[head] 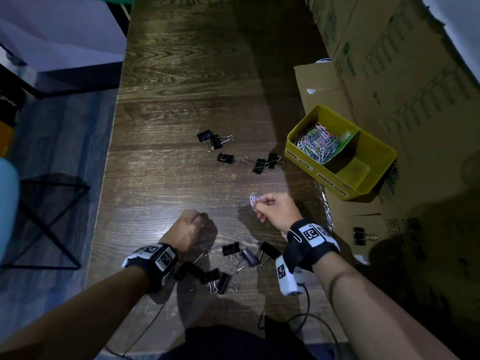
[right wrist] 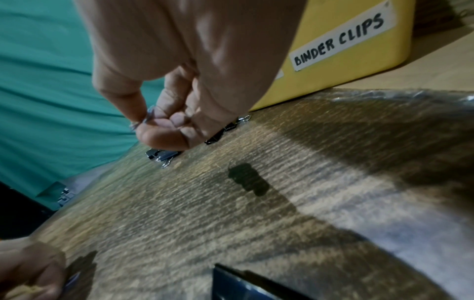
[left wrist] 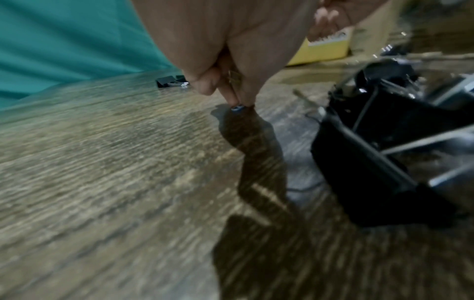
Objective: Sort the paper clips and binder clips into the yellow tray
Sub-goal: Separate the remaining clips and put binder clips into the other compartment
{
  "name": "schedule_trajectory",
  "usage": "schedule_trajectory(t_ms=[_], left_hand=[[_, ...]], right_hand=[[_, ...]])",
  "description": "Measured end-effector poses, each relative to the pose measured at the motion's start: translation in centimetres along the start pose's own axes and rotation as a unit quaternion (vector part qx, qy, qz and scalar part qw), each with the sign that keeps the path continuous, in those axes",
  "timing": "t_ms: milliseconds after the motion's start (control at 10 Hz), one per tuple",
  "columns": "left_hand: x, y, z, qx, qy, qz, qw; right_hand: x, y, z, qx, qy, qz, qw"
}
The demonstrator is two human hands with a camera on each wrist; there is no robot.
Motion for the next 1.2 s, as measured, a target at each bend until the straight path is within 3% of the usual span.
schedule_trajectory(t_ms=[100, 300, 400, 500, 600, 700, 800, 900, 1000, 1200], left_hand=[[0.0, 0.3, -0.6, 0.054, -0.135, 0.003, 0.989], [0.6, 0.1, -1.9, 0.100, -0.253, -0.017, 0.962], [-0.4, -0.1, -2.3, 0.075, -0.186, -0.030, 0.979], [-2.1, -1.3, -1.4, 0.014, -0.069, -0.059, 0.996], [-2.5, -3.5, -0.9, -0.074, 0.063, -0.049, 0.994], [-2.0, -6.9, -4.6, -0.091, 0.197, -0.016, 0.976], [-2.1, -9.9, -12.9, -0.027, 0.248, 0.014, 0.968], [-1.7, -12.9, -21.1, 0.011, 0.282, 0.028, 0.959], [-1.2, -15.4, -26.7, 0.032, 0.283, 0.002, 0.959], [0.9, -18.0, -30.5, 0.043, 0.202, 0.036, 0.978]], right_hand=[[0.3, 0.3, 0.3, 0.002, -0.003, 0.006, 1.000], [1.0, 0.5, 0.4, -0.001, 0.004, -0.006, 1.000], [1.3, 0.6, 0.5, -0.002, 0.007, -0.005, 1.000], [0.9, 0.5, 0.6, 0.004, 0.001, -0.011, 1.000], [-0.7, 0.4, 1.3, 0.003, -0.015, -0.026, 1.000], [-4.6, 0.5, 2.8, -0.018, -0.008, -0.077, 0.997], [-9.5, 0.0, 3.9, -0.025, -0.012, -0.151, 0.988], [-14.6, -1.2, 4.2, -0.007, 0.057, -0.270, 0.961], [-17.4, -2.1, 5.1, 0.010, 0.156, -0.311, 0.937], [-18.2, -4.0, 6.5, 0.003, 0.293, -0.264, 0.919]])
Point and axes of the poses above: each hand's wrist, its own y-axis away from the middle knuckle, its own x-axis out of the palm, z = x × y, the point moved 8 cm from there along -y, towards the middle knuckle, and after that the axes turned 7 degrees about y, right-handed, at the moved point
